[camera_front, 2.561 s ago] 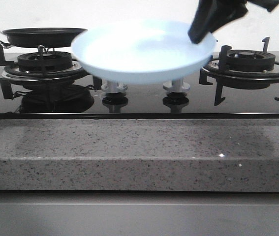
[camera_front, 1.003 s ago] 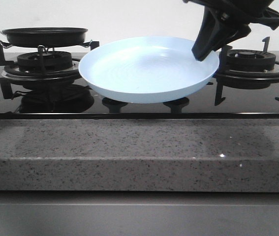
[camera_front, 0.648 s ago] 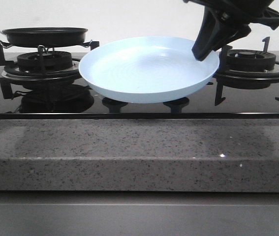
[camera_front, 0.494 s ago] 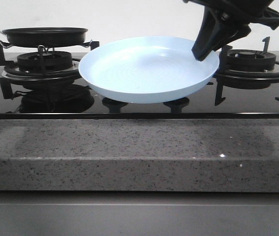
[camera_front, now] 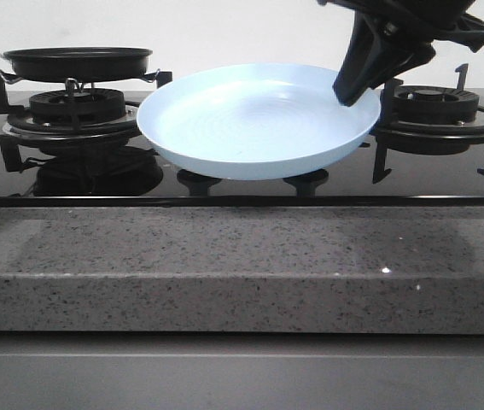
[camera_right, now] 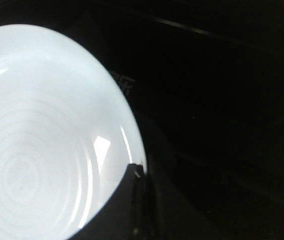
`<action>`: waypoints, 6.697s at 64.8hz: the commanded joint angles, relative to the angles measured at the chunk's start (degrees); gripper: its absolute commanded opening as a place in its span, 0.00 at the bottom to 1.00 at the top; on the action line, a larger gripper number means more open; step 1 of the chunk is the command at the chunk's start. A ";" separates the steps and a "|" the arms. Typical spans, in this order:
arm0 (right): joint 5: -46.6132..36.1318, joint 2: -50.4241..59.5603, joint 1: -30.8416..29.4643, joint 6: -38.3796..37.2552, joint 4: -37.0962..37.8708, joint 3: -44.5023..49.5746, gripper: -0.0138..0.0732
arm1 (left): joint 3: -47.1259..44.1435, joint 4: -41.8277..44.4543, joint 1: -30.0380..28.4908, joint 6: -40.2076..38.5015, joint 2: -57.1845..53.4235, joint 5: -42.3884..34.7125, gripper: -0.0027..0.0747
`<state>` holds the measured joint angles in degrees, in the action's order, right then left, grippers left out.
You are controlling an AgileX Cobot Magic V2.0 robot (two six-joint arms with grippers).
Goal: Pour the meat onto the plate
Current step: 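Grasp the green pan handle with the left gripper, then lift the black pan with the left gripper toward the held plate, then tilt the pan with the left gripper, pouring meat onto the plate, then move the emptied pan with the left gripper back over its burner, then lower the pan onto the burner and release it with the left gripper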
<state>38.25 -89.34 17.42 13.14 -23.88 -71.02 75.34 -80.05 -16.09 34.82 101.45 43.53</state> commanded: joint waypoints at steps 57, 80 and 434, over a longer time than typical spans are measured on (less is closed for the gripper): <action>-2.61 2.44 -0.18 0.40 -1.72 -1.30 0.02 | 3.71 -9.51 -0.11 2.44 0.15 4.91 0.14; -2.61 2.44 -0.18 0.40 -1.72 -1.30 0.02 | 3.71 -13.59 -0.81 2.56 -1.32 10.61 0.01; -2.61 2.44 -0.18 0.40 -1.72 -1.30 0.02 | 2.00 -15.70 -3.27 5.57 2.70 10.62 0.68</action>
<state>38.25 -89.34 17.42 13.18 -23.88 -71.02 75.59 -93.36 -18.89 39.76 107.12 51.72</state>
